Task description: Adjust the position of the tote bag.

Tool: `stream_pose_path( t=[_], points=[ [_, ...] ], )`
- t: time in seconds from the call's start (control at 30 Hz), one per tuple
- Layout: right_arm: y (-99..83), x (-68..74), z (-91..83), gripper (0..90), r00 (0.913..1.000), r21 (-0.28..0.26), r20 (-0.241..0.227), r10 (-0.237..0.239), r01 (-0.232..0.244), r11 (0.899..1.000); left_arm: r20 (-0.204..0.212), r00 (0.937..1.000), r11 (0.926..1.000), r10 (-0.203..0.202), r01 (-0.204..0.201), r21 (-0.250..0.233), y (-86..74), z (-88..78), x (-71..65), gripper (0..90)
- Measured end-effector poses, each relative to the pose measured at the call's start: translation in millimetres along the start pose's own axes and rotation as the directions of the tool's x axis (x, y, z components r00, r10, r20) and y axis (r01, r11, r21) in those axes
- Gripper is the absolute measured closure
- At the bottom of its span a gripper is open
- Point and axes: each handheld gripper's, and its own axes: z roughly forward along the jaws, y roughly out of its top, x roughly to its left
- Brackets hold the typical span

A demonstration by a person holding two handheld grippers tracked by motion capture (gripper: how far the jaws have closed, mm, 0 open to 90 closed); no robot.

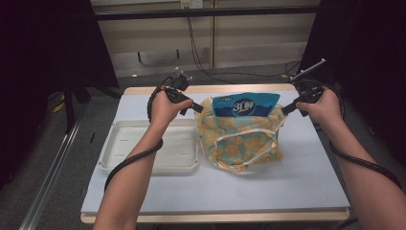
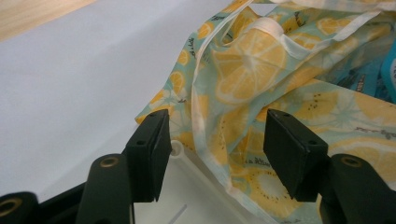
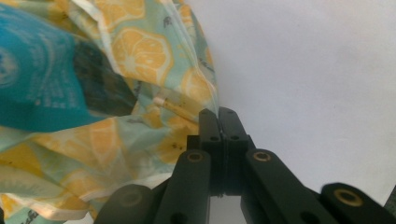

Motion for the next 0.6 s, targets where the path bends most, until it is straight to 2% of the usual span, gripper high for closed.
stream_pose_path(
  t=[0.1, 0.33, 0.53, 0.6],
  points=[
    [-3.0, -8.8, 4.5, 90.0, 0.9993, 0.005, 0.026, 0.029, -0.029, 1.0, 0.001, 1.0, 1.0, -0.005, 0.005, 0.0, -0.3, 1.5, 1.0, 41.2],
    [-16.0, -27.0, 18.6, 90.0, 0.9968, 0.045, 0.04, 0.069, -0.07, 0.996, 0.004, 0.9999, 0.9999, -0.012, 0.012, -0.005, -3.4, 5.0, 3.8, 41.8],
    [-21.1, -25.7, 19.8, 88.9, 0.9983, 0.043, 0.026, 0.052, -0.053, 0.998, 0.008, 0.9999, 1.0, -0.01, 0.01, -0.001, -6.1, 0.2, 4.3, 41.4],
    [-21.8, -22.6, 16.6, 80.1, 0.9989, 0.035, 0.022, 0.042, -0.043, 0.998, 0.008, 0.9999, 1.0, -0.007, 0.007, -0.006, -7.4, -2.0, 4.1, 40.4]
  ],
)
